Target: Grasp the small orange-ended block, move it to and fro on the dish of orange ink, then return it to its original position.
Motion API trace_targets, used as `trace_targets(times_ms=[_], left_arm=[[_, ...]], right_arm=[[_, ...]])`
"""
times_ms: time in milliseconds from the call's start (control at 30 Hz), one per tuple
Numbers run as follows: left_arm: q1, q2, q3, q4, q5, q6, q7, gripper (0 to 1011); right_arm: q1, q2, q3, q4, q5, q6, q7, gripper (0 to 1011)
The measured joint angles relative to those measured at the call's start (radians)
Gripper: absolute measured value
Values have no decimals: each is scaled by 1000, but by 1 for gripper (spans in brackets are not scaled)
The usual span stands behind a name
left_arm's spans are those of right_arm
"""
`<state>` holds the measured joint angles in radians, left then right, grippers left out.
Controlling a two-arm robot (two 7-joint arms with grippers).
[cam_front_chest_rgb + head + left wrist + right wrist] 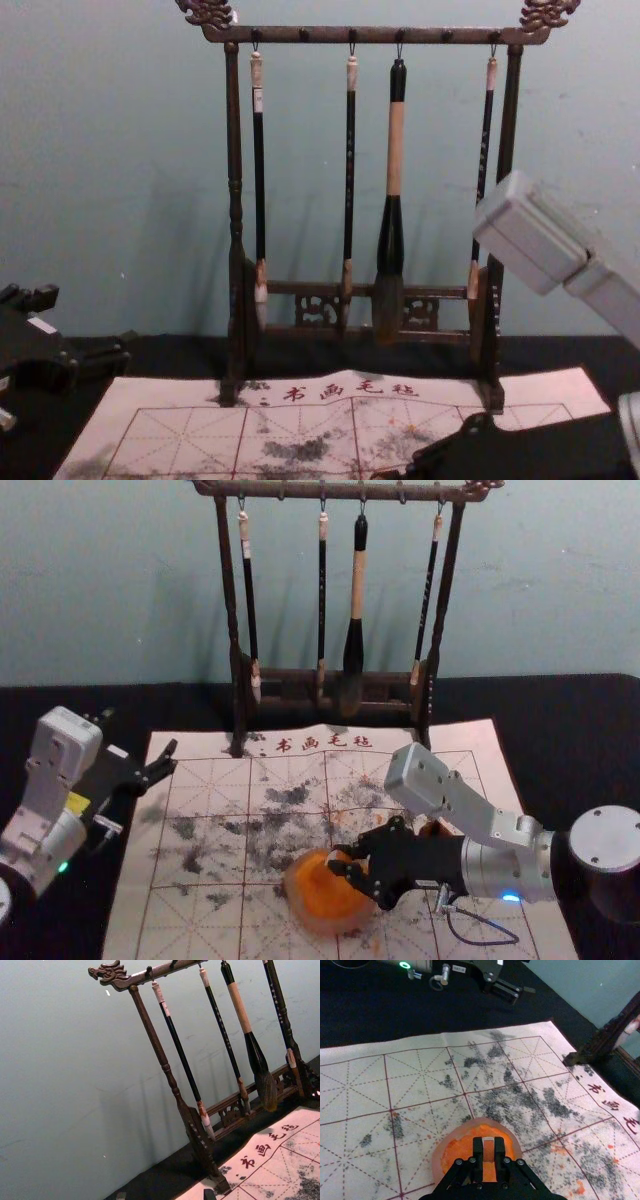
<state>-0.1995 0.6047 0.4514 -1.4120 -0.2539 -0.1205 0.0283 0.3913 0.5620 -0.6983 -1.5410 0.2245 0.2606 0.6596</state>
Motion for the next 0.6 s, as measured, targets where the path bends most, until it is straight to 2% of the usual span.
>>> trace_targets(times_ms=[600], left_arm=[[0, 0, 0, 0, 0, 0, 0, 1001]], right_arm=[[-20, 31, 34, -31, -5, 23, -9, 92]])
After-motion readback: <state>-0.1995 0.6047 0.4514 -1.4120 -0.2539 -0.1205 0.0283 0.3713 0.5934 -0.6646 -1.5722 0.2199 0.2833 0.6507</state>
